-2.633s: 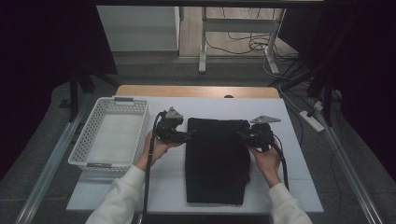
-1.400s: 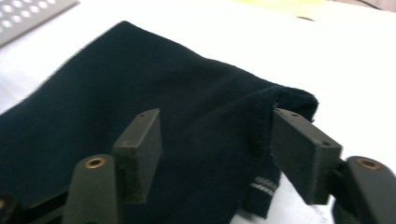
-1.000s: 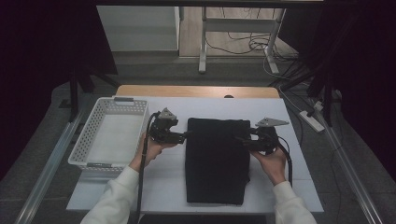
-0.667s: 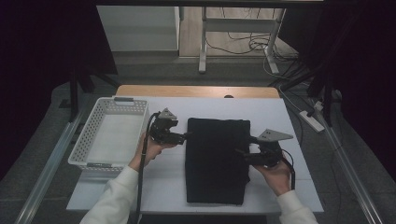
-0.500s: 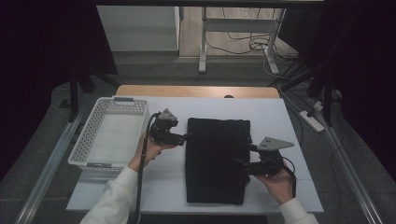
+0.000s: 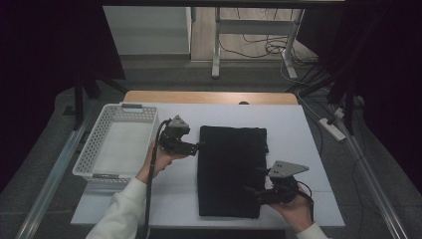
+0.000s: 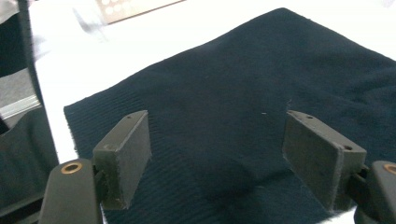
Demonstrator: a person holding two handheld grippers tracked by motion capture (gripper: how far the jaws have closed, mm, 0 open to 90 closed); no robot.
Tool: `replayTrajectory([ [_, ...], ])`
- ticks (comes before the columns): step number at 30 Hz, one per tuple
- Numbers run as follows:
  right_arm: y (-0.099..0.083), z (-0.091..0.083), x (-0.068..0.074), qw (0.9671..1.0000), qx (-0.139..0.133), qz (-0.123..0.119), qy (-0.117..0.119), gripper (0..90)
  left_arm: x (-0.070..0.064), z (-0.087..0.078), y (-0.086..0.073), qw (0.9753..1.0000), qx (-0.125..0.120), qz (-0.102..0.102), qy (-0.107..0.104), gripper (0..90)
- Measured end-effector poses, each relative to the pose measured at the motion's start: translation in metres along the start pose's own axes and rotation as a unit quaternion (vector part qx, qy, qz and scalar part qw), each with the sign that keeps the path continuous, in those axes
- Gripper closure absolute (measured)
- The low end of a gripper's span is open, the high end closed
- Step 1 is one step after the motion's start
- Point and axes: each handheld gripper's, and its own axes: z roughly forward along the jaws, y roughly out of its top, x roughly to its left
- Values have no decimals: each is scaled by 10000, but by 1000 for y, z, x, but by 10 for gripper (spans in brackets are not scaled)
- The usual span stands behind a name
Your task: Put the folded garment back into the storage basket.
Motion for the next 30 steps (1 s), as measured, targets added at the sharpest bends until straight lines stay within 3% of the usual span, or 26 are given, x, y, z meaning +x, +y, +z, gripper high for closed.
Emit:
replayTrajectory([
  [16,1,17,23,9966,557,-520,328,230,-1,2,0,10000,78,-40,-8,182],
  [21,-2,24,33,9914,919,-850,384,227,-1,7,0,9999,155,-27,-48,177],
  [25,-4,27,36,9885,1154,-874,442,211,-1,9,0,9998,183,-38,-48,176],
  [30,-7,30,44,9802,1533,-1158,488,197,-1,10,0,9998,201,-29,-54,175],
])
